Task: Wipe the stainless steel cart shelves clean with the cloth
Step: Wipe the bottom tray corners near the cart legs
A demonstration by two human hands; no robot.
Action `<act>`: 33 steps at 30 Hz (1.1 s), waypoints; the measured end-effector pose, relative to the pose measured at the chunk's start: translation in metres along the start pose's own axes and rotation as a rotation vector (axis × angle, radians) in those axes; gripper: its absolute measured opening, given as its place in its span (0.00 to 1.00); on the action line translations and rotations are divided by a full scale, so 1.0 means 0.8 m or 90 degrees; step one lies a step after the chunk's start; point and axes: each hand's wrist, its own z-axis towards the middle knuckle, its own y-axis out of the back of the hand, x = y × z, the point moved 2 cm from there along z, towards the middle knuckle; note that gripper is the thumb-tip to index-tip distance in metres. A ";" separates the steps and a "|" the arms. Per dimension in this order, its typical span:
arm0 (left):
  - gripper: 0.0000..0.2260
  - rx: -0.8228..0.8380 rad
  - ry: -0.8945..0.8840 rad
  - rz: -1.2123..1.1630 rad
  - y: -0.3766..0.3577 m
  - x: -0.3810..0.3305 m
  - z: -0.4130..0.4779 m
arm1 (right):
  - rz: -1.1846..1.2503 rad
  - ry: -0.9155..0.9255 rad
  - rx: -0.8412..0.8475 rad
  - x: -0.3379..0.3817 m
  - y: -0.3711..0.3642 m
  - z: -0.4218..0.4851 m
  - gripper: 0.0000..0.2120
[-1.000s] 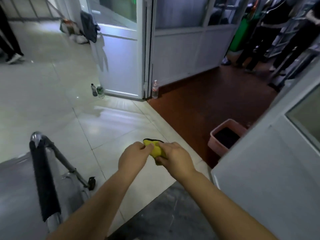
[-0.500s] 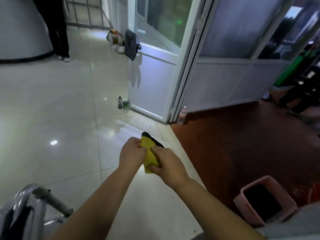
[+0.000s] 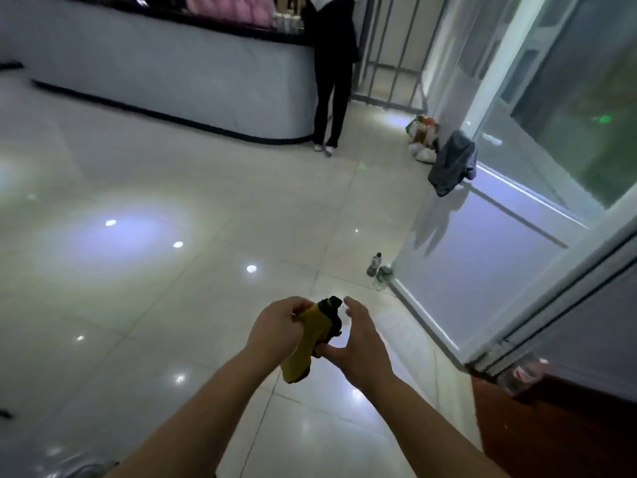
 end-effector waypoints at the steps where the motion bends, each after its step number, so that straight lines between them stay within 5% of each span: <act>1: 0.14 -0.010 0.018 -0.009 0.007 0.001 0.018 | 0.028 0.013 0.043 0.002 -0.001 0.032 0.51; 4: 0.10 -0.057 0.065 -0.059 0.037 0.011 0.064 | 0.044 0.075 0.190 0.020 -0.012 0.126 0.47; 9: 0.13 -0.177 0.172 -0.154 0.096 0.066 0.115 | 0.121 0.096 0.347 0.088 -0.072 0.238 0.12; 12: 0.15 -0.246 0.226 -0.199 0.140 0.105 0.145 | 0.187 0.080 0.454 0.141 -0.119 0.282 0.10; 17: 0.14 -0.306 0.238 -0.177 0.234 0.160 0.204 | 0.131 0.133 0.456 0.238 -0.202 0.361 0.10; 25: 0.06 -0.417 0.314 -0.062 0.394 0.239 0.252 | -0.023 0.300 0.532 0.396 -0.330 0.454 0.08; 33: 0.05 -0.580 0.456 -0.086 0.504 0.341 0.246 | -0.151 0.506 0.720 0.523 -0.499 0.480 0.10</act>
